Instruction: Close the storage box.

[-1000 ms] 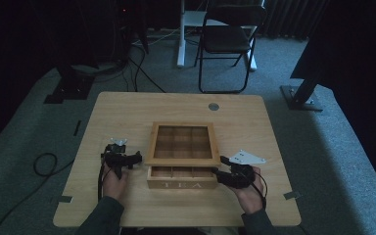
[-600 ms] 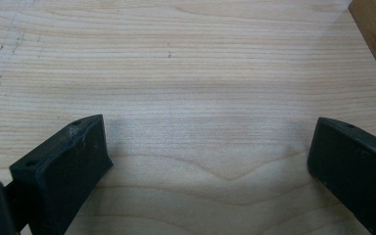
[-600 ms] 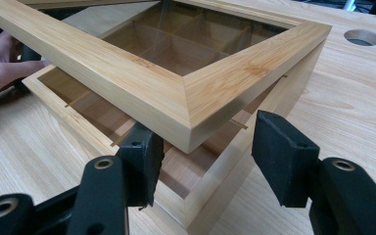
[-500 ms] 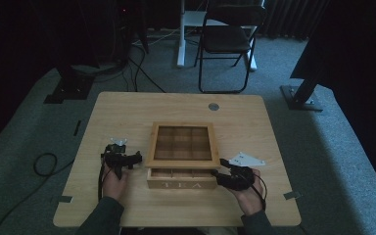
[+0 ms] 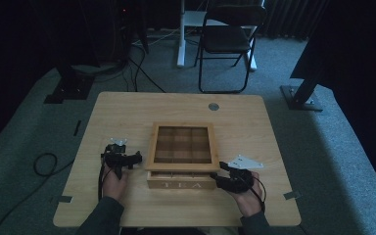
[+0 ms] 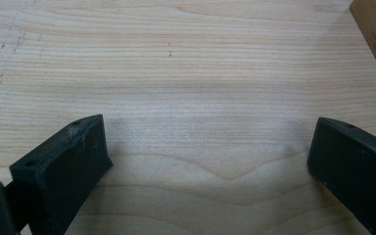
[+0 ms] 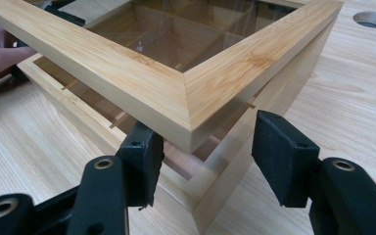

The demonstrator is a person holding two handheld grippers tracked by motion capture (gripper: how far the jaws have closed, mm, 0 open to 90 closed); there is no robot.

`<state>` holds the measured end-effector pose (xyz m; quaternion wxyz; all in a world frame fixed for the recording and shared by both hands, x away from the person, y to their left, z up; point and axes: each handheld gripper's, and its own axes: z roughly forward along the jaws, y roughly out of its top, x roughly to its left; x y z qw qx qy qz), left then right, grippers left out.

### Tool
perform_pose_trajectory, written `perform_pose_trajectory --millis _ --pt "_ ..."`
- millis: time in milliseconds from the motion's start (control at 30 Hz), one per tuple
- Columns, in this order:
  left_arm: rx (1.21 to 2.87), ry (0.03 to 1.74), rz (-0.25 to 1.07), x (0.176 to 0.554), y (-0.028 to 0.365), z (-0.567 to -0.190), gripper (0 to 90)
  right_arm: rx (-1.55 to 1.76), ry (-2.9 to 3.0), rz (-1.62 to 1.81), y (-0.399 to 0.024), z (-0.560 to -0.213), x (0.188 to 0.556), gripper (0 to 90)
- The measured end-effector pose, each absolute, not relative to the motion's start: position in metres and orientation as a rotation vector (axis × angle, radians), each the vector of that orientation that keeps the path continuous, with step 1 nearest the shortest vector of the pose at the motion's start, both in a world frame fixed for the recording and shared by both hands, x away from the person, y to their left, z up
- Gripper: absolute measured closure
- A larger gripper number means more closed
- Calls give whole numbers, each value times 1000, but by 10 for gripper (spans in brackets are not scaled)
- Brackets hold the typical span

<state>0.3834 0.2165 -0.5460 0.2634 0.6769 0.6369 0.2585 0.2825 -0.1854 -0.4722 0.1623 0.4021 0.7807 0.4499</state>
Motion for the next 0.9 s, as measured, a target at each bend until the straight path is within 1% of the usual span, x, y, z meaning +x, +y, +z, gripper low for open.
perform_pose_trajectory --millis 900 --pt "1828 1722 699 383 216 -546 16 1131 2247 1226 -181 -481 277 448"
